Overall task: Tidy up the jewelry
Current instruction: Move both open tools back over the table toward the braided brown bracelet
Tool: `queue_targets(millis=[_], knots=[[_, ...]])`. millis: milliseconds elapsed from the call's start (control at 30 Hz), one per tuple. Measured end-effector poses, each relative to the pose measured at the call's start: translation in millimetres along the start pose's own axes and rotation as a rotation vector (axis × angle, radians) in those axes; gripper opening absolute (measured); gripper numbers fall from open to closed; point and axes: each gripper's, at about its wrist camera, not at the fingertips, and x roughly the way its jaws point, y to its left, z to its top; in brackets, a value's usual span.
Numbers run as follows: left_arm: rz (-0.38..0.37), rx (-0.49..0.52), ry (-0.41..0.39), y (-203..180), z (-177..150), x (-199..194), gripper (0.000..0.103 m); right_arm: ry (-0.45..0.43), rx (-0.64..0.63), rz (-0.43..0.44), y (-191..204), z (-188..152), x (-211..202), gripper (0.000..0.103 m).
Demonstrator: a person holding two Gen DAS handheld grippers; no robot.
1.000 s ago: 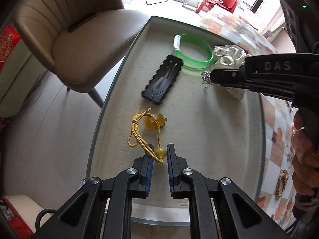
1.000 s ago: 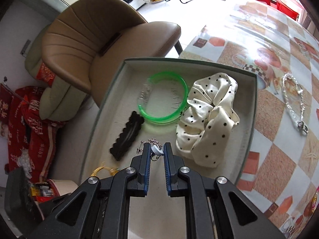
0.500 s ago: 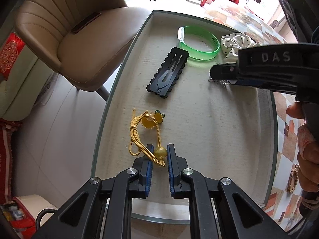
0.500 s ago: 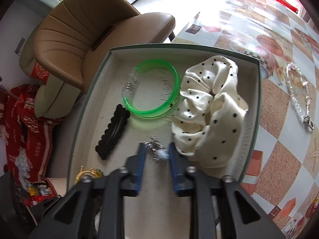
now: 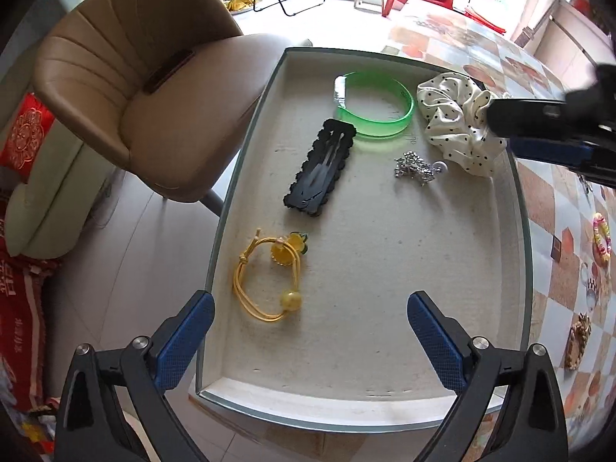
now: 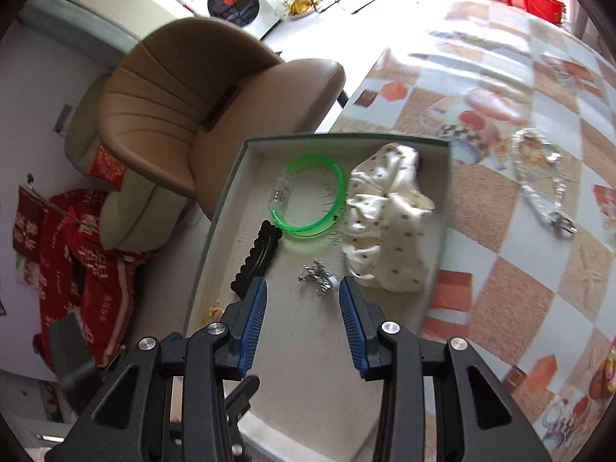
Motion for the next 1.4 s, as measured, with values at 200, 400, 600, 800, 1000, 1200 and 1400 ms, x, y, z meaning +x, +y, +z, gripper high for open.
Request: queue_targets(millis=[200, 400, 600, 800, 1000, 1200, 1400], knots=[[0.025, 0.052, -0.02, -17.3, 5.6, -10.0, 0.102, -0.053, 0.084, -0.036, -34.5, -15.9, -43.4, 0.058], [0.004, 0.137, -0.051, -50.2, 8.2, -30.9, 0.102, -0.11, 0.19, -0.098, -80.4, -36.9, -87.6, 0.085], [-0.066, 0.247, -0.096, -95.7, 12.7, -53.6, 0.102, -0.141, 0.303, -0.198, -134.3, -66.6, -125.9, 0.085], [-0.15, 0.314, -0.093, -145.8, 9.6, -65.3, 0.102, -0.146, 0.421, -0.297, -187.9, -98.6, -151.3, 0.085], [-0.23, 0.384, -0.032, -193.4, -9.8, -61.7, 0.102, -0.134, 0.454, -0.36, -216.0, -116.1, -158.3, 0.085], [-0.253, 0.414, 0.039, -222.1, -29.0, -44.6, 0.102, -0.115, 0.442, -0.401, -230.8, -121.0, -154.2, 0.085], [-0.236, 0.412, 0.081, -230.8, -41.8, -28.0, 0.102, -0.096, 0.398, -0.448, -240.3, -114.5, -144.3, 0.085]])
